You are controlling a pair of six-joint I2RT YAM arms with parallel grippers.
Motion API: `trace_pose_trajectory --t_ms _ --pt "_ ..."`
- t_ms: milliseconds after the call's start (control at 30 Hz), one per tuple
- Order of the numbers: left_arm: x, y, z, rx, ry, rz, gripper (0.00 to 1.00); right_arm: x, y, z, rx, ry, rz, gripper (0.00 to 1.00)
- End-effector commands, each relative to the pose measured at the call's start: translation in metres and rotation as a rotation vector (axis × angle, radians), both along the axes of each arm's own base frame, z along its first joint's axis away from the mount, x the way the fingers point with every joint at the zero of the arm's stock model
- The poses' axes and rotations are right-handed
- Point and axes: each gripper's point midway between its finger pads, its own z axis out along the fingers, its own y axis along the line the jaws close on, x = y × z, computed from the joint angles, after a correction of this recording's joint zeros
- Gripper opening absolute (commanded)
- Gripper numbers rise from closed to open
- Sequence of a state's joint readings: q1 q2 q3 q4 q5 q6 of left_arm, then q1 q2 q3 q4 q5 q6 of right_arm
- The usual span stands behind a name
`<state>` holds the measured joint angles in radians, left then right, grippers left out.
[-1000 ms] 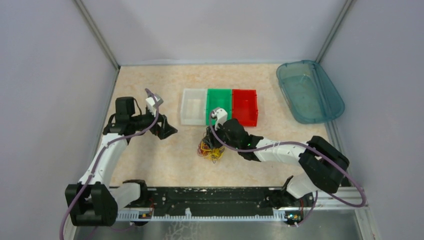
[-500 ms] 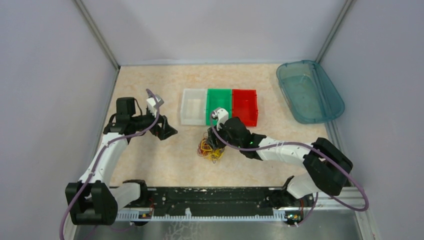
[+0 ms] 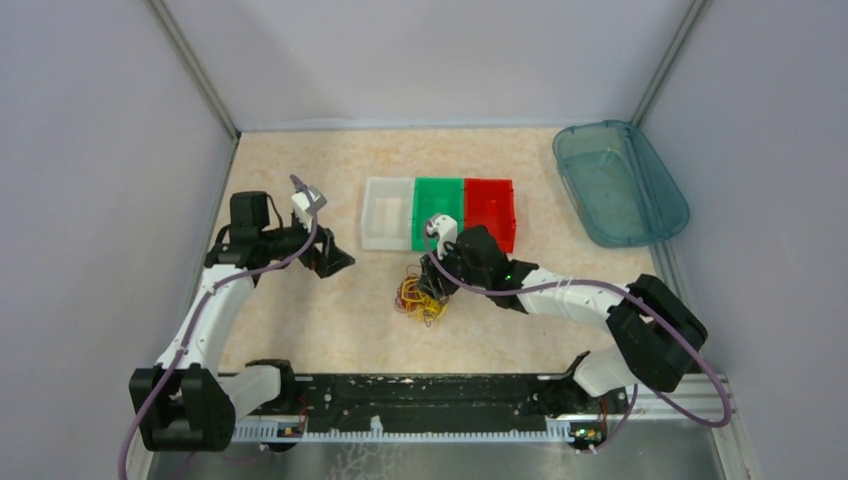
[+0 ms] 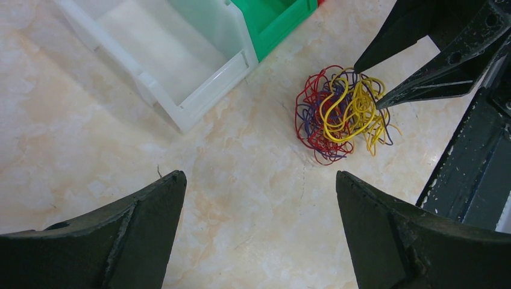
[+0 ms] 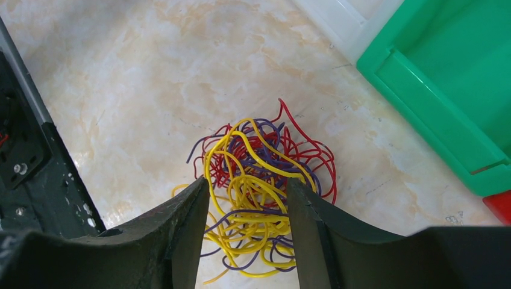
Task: Untangle the cables
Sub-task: Untie the cable.
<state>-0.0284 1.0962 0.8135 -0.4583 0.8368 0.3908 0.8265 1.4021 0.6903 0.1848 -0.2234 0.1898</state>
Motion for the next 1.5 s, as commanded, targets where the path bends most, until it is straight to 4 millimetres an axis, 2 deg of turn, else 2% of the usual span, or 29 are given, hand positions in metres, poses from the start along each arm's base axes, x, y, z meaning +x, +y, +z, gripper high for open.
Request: trace_pose_trajectory --t_ms 0,233,500,633,700,767,933,1133,1400,1433,1467 --pt "-0.004 -0.006 0.017 -0.024 -0.036 -0.038 0.99 0.018 0.011 0.03 0.036 -0.085 0.032 0.51" --pt "-0.003 -0.007 0.02 -0.029 -0.029 -0.039 0.99 0.034 0.003 0.049 0.054 -0.114 0.034 0.54" --pt "-0.004 -0.007 0.022 -0.027 -0.032 -0.043 0.99 0.006 0.009 0.015 0.054 0.029 0.17 0.57" --pt "-0.006 -0.007 0.021 -0.025 -0.032 -0.046 0.99 0.003 0.009 0.01 0.061 0.037 0.177 0.53" --pt "-0.006 -0.007 0.022 -0.024 -0.036 -0.048 0.99 0.003 0.01 0.012 0.068 0.03 0.176 0.48" --pt "-0.006 -0.008 0.023 -0.026 -0.034 -0.05 0.99 0.005 0.01 0.017 0.078 0.018 0.171 0.38" --pt "-0.007 -0.008 0.028 -0.03 -0.037 -0.053 0.99 0.007 0.011 0.033 0.1 -0.003 0.159 0.0" --pt "-0.01 -0.009 0.032 -0.027 -0.035 -0.064 0.99 0.008 0.009 0.057 0.125 -0.046 0.15 0.0" --pt "-0.024 -0.012 0.033 -0.021 -0.002 -0.103 0.99 0.0 0.018 0.109 0.216 -0.107 0.161 0.0" --pt "-0.025 -0.012 0.034 -0.018 -0.007 -0.109 0.99 0.001 0.017 0.11 0.197 -0.118 0.158 0.08" --pt "-0.026 -0.012 0.034 -0.016 -0.009 -0.108 0.99 0.003 0.013 0.106 0.163 -0.129 0.15 0.27"
